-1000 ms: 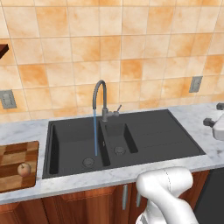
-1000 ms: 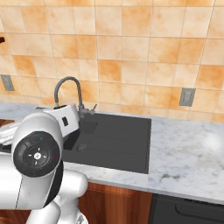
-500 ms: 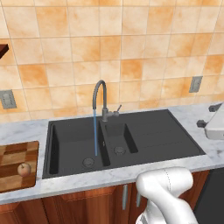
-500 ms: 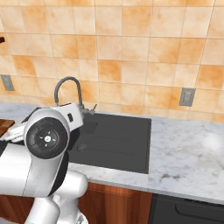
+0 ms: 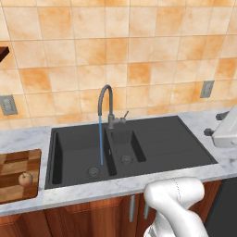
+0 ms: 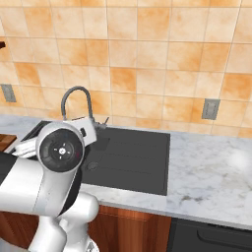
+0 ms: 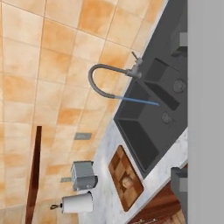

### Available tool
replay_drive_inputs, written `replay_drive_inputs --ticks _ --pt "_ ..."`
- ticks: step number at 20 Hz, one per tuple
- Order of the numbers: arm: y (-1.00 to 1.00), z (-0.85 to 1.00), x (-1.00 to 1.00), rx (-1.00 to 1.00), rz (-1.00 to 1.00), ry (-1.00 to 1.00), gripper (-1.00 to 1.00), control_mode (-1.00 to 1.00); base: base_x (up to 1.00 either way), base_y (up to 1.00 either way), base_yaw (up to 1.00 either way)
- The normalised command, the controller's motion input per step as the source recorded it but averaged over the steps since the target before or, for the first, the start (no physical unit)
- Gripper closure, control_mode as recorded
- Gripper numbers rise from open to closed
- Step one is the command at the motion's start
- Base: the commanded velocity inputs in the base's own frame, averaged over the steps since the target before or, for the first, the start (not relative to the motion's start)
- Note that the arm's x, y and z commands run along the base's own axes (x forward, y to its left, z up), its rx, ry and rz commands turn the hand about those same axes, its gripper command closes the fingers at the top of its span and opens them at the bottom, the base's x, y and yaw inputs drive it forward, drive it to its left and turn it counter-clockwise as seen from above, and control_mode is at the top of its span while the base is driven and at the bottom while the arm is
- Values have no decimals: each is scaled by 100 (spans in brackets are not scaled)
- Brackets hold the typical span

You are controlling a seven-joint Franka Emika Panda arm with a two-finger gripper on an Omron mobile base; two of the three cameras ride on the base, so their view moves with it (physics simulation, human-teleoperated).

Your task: Pick the peach from the sink and place it on the cutting board to airdry. Then turn off the sink faucet.

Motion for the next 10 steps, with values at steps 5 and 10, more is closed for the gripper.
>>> replay_drive_inputs --ticks 5,10 --pt "0 -8 28 0 5 4 -100 -100 0 0 0" --pt "0 -15 9 1 4 0 -100 -100 0 0 0"
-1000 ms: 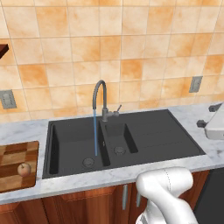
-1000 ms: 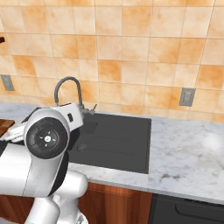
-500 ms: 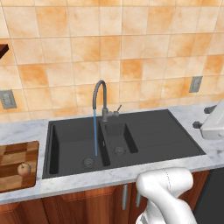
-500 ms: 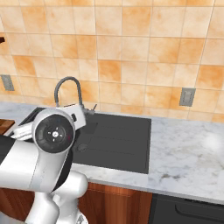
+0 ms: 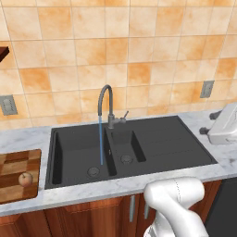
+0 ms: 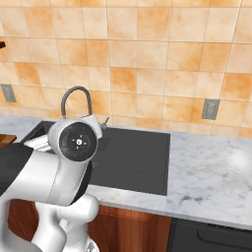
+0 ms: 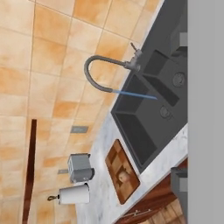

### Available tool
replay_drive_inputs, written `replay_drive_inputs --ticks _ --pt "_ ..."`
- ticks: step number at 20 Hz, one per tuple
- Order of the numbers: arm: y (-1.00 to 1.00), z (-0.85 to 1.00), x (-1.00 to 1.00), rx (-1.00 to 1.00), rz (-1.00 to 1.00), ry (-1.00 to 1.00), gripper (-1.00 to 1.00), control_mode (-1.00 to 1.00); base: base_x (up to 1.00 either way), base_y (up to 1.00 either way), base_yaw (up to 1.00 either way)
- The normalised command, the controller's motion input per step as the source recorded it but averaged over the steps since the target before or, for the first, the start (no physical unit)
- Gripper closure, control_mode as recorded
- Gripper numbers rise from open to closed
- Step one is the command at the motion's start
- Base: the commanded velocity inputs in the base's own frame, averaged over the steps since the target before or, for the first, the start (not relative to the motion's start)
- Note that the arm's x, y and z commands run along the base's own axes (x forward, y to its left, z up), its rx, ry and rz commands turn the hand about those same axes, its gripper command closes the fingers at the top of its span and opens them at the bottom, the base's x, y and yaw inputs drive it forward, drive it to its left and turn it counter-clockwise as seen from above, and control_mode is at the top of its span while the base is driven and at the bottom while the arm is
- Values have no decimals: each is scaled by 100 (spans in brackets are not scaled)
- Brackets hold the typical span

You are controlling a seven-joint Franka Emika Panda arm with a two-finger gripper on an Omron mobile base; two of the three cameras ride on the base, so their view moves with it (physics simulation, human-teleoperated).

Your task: Pick the peach from the sink and place it on the cutting board to airdry. Then turn off the sink faucet.

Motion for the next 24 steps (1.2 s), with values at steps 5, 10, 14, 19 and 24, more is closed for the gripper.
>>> replay_drive_inputs --ticks 5,10,14,19,24 --pt "0 -22 20 2 4 0 -100 -100 0 0 0" --pt "1 -10 26 2 5 -3 -100 -100 0 0 0" --pt "2 -8 24 1 4 -6 -100 -100 0 0 0" --pt "1 -16 23 2 3 -1 -100 -100 0 0 0" --pt "6 -21 34 2 1 0 -100 -100 0 0 0"
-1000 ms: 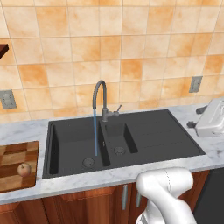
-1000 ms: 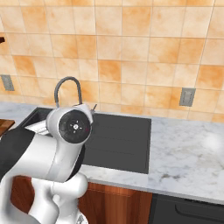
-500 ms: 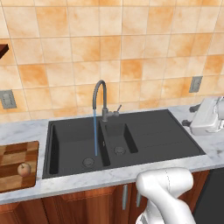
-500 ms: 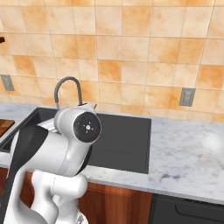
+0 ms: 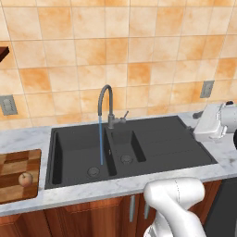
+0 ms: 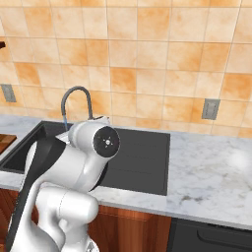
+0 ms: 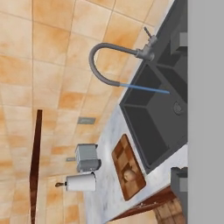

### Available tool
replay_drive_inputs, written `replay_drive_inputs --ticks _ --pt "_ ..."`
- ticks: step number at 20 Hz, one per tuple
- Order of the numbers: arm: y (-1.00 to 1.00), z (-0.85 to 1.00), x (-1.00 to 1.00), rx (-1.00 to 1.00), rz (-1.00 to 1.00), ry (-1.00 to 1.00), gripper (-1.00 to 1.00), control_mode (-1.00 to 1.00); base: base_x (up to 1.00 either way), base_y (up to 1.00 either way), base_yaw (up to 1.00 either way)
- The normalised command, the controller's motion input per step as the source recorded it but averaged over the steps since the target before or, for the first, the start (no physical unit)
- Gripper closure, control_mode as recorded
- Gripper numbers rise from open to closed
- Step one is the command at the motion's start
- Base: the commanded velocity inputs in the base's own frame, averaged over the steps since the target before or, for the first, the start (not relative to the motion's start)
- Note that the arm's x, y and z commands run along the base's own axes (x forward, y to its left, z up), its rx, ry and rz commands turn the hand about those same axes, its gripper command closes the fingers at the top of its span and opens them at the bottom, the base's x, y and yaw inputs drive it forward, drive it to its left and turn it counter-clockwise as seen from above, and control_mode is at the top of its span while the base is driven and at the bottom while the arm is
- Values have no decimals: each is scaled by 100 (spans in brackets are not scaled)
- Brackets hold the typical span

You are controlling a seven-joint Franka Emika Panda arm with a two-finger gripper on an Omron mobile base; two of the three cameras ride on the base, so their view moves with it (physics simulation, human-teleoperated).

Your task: Pick the peach from the sink and place it on the cutting board to airdry. Then turn off the sink faucet.

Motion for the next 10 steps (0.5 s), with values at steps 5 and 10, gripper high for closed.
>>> replay_drive_inputs --ticks 5,10 --pt "9 -17 41 2 0 0 -100 -100 0 0 0" --pt "5 -10 33 1 0 0 -100 -100 0 0 0"
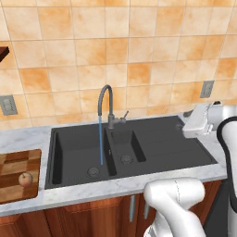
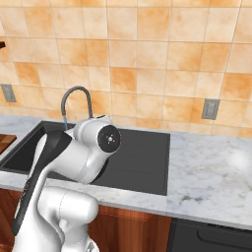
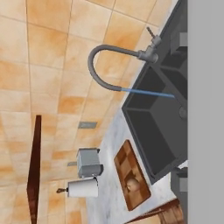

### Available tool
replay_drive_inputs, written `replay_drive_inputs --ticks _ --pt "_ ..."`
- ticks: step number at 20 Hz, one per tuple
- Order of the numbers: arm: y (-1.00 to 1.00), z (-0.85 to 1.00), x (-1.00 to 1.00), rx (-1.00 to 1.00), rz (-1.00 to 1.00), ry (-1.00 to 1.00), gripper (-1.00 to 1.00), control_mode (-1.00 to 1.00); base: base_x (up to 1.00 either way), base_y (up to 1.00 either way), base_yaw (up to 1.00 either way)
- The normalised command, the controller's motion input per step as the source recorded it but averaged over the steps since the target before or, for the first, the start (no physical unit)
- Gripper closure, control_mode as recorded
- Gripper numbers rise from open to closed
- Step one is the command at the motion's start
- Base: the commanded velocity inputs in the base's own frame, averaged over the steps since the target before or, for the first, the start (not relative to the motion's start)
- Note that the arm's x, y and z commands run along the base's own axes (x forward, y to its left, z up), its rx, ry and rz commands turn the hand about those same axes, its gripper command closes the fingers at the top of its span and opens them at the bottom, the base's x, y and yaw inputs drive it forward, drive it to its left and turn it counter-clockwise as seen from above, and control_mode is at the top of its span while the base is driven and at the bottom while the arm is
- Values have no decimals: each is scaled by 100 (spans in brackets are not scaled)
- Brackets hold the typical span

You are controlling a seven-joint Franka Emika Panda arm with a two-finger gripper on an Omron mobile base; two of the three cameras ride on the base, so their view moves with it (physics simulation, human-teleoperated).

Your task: Pick the peach from the sink and place it on the cutting board to airdry. Then turn off the sink faucet.

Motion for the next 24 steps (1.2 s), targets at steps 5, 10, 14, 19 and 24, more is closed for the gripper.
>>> replay_drive_inputs --ticks 5,10,14,19,24 --pt "0 -10 25 0 0 0 -100 -100 0 0 0" --pt "0 -18 24 0 2 0 -100 -100 0 0 0" --pt "0 -22 25 0 3 0 -100 -100 0 0 0" --pt "0 -20 22 0 2 0 -100 -100 0 0 0" --pt "5 -15 22 1 0 0 -100 -100 0 0 0"
